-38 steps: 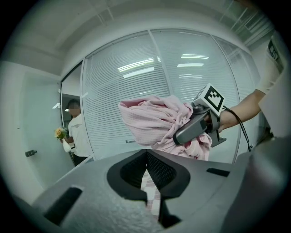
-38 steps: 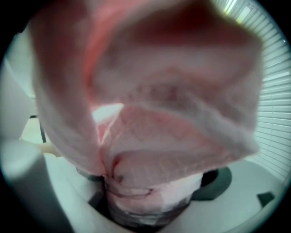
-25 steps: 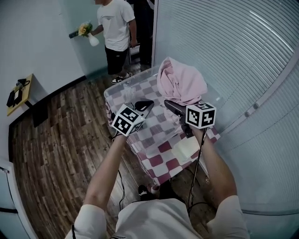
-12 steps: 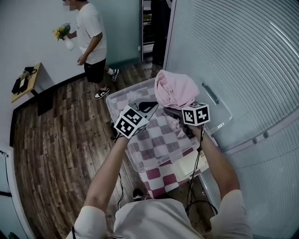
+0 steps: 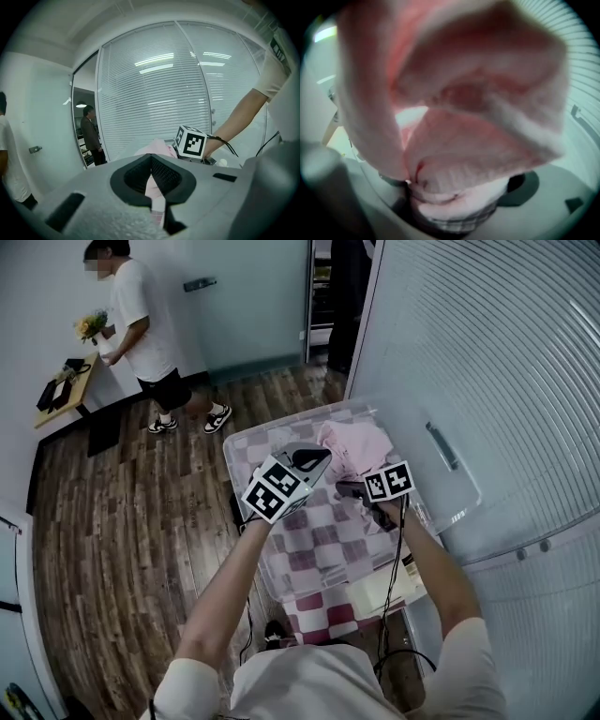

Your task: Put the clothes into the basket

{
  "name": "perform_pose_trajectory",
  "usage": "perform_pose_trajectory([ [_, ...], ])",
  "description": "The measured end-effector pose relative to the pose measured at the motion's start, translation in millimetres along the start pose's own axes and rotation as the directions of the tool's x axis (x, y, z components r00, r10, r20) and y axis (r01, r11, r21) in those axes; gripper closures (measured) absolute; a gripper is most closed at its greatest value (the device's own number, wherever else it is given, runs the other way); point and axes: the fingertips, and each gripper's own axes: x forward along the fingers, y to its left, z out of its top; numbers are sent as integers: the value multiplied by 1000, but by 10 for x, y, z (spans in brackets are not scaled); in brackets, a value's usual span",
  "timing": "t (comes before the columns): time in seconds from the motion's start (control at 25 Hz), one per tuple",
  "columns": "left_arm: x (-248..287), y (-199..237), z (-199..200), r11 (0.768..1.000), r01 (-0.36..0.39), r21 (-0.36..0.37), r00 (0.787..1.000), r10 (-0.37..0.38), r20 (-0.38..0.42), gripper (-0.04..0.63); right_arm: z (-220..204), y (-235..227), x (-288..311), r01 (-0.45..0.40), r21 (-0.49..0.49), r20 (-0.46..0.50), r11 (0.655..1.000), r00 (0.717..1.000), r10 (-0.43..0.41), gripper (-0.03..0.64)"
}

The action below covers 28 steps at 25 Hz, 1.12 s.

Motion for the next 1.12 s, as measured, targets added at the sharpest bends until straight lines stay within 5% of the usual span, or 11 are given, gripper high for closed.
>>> perform_pose_trajectory([
  [0.24, -41, 98, -34, 1000, -16, -17, 1000, 16, -5, 589, -130, -13, 83, 27, -113, -90, 993, 995, -37, 71],
  [0.56, 32, -38, -62, 1000, 4, -27, 1000, -4, -10, 588, 81, -7, -12, 70, -121, 2, 990, 998, -71, 72],
  [1.12, 68, -174, -243, 999, 21, -29, 998, -23, -55, 588, 391, 333, -187, -27, -119, 175, 992, 983, 48, 74],
])
